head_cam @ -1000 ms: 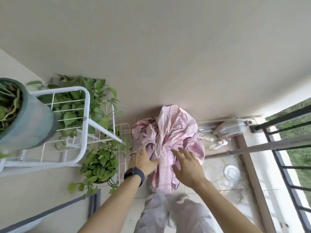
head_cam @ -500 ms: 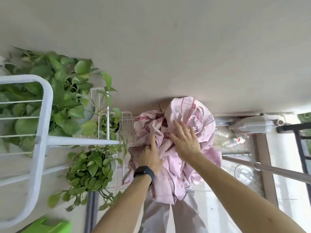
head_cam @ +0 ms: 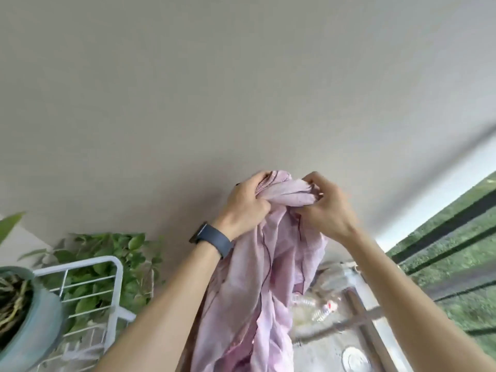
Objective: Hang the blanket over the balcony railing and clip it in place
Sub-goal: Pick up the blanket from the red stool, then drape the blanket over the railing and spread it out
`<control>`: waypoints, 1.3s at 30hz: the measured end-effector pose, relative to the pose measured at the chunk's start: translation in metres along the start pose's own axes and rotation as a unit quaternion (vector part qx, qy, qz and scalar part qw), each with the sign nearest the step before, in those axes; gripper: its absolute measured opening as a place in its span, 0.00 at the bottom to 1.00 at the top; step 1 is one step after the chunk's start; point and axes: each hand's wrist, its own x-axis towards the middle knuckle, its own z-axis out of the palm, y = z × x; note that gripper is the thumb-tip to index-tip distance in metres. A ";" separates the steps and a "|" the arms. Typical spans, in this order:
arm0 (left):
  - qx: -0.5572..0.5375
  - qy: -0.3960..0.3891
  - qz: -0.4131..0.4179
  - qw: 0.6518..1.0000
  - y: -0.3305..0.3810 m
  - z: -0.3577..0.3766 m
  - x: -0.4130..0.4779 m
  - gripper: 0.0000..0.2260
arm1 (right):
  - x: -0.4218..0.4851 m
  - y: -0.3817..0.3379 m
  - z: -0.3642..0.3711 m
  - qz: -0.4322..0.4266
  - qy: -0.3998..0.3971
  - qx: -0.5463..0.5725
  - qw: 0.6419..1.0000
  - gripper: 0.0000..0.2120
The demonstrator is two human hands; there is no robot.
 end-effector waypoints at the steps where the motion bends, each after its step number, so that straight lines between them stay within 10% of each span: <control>1: -0.011 0.001 0.028 1.000 0.036 -0.010 0.007 0.27 | 0.003 -0.022 -0.027 -0.002 -0.001 0.042 0.999 0.16; 6: -0.067 -0.025 0.162 0.984 0.204 -0.054 0.022 0.23 | 0.011 -0.090 -0.146 -0.056 -0.172 0.274 0.945 0.42; 9: -0.030 -0.045 0.235 0.971 0.273 -0.067 0.010 0.24 | 0.011 -0.117 -0.186 -0.059 -0.218 0.235 0.946 0.34; 13: -0.027 0.044 0.269 0.962 0.320 -0.080 0.015 0.24 | 0.028 -0.158 -0.225 -0.141 0.053 0.061 0.987 0.20; 17: 0.002 0.128 0.252 0.959 0.297 -0.061 0.027 0.45 | 0.043 -0.191 -0.273 -0.213 0.294 -0.019 0.931 0.08; 24: 0.391 0.228 0.182 0.873 0.309 -0.061 0.036 0.18 | 0.042 -0.155 -0.356 -0.326 0.311 -0.371 0.812 0.12; 28: 0.484 0.290 0.207 0.799 0.364 -0.059 0.049 0.14 | 0.039 -0.117 -0.362 -0.231 0.343 -0.444 0.795 0.14; 39: 0.290 0.083 0.198 0.933 0.358 0.037 0.030 0.10 | -0.007 -0.071 -0.400 -0.112 0.318 -0.479 0.811 0.09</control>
